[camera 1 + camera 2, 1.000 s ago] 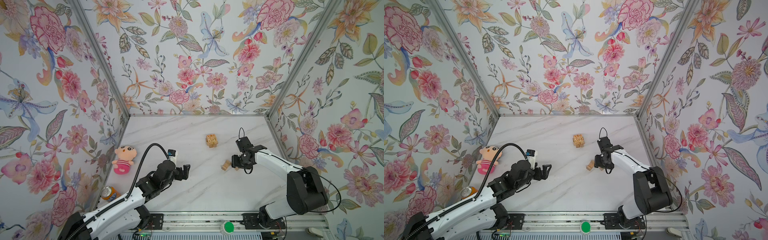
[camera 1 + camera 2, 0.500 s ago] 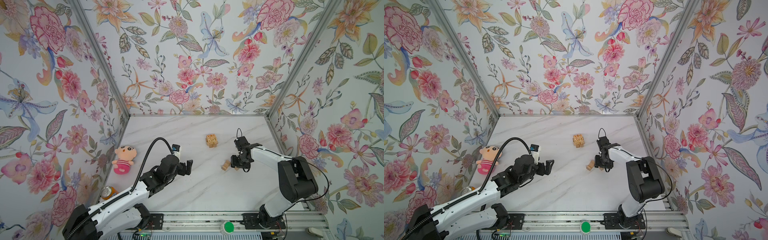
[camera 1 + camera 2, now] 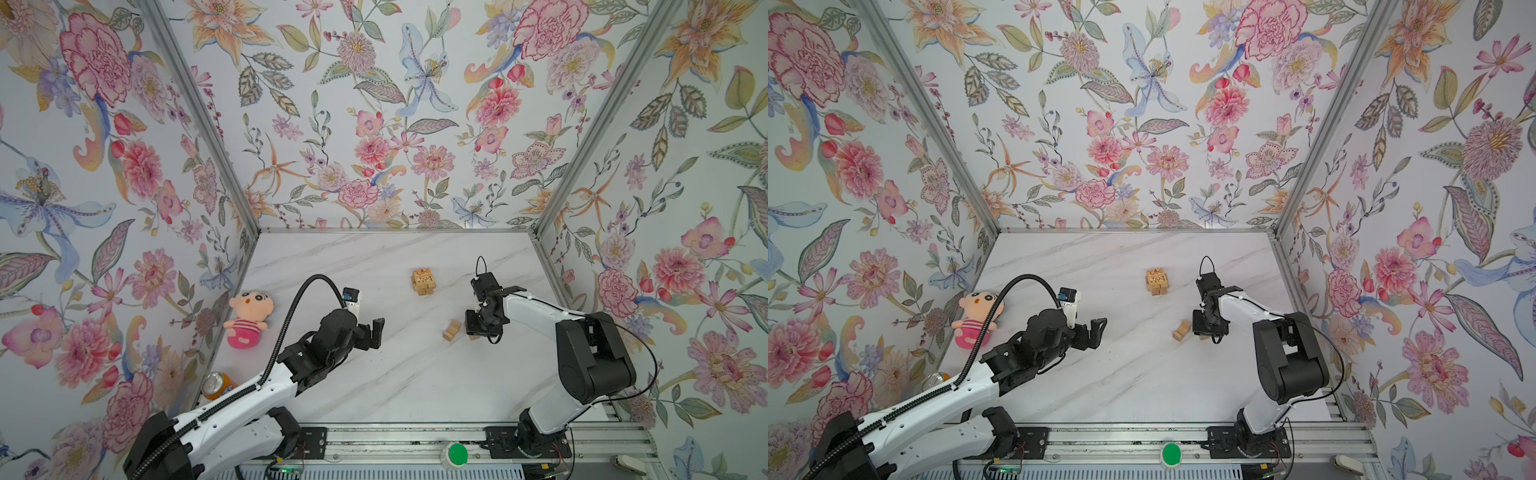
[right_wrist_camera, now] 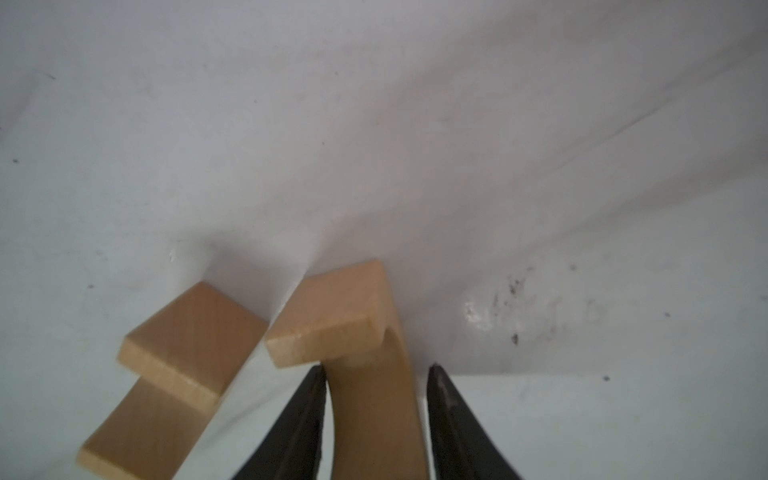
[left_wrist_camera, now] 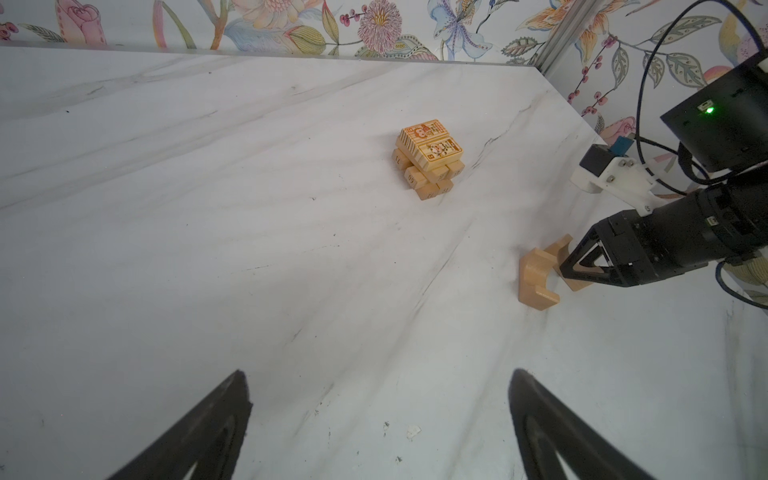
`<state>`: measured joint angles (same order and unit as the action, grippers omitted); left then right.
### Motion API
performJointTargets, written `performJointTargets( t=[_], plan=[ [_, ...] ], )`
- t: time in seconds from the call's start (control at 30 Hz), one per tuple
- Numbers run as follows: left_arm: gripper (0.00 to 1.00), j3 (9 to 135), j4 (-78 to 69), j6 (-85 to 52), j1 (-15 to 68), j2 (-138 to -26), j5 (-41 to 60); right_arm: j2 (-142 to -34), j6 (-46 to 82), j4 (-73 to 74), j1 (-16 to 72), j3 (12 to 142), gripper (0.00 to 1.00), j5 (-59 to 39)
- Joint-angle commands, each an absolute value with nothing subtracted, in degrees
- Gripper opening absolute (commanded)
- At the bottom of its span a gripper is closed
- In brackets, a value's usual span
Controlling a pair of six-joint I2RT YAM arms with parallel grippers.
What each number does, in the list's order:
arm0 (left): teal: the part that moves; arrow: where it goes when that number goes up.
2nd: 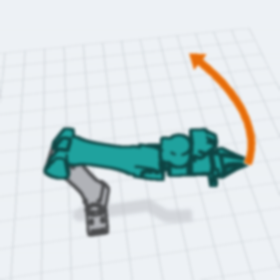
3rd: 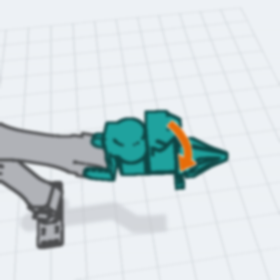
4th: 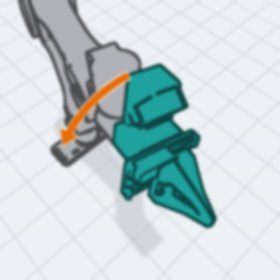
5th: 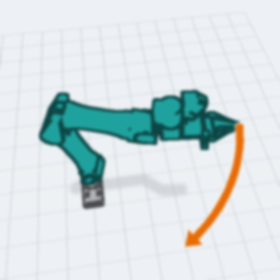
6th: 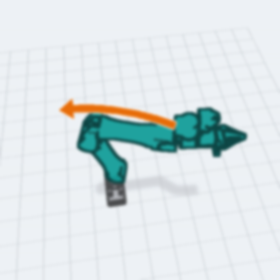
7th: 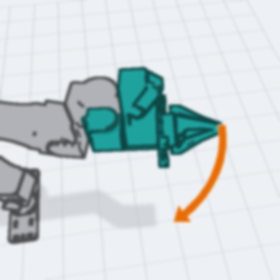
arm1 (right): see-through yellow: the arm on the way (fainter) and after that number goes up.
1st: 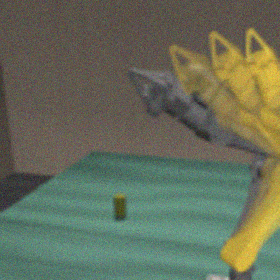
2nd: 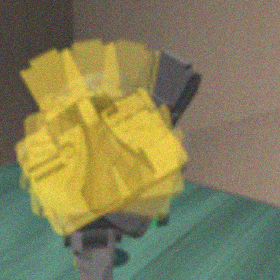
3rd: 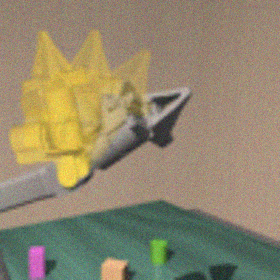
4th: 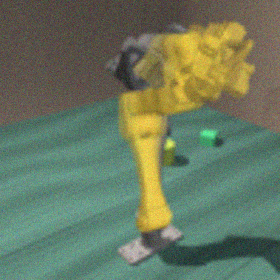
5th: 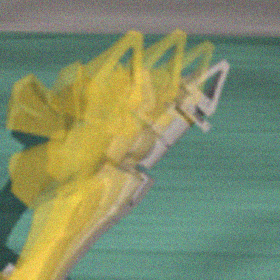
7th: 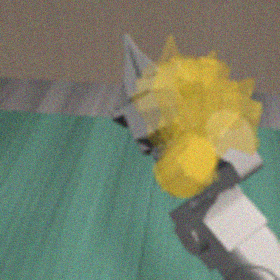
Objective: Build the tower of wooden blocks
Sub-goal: 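Lower the open right gripper around one wooden arch block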
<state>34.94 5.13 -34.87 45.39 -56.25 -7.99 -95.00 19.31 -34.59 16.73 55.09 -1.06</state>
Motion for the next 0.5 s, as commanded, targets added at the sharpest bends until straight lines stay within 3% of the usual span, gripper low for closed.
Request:
performJointTargets(
  t=[0.0, 0.23, 0.47],
  plan=[
    [0.98, 37.0, 6.1, -33.9, 45.0, -55.3, -9.3, -95.4, 19.4, -34.4, 16.5, 57.0, 0.42, -0.6],
    [0.99, 37.8, 6.6, -33.7, 44.8, -55.4, -9.5, -95.2, 19.2, -35.6, 16.3, 58.1, 0.50, -1.2],
    [0.99, 38.3, 6.4, -33.2, 44.6, -56.0, -8.9, -95.1, 19.2, -36.3, 16.8, 57.2, 0.52, -0.9]
  ],
)
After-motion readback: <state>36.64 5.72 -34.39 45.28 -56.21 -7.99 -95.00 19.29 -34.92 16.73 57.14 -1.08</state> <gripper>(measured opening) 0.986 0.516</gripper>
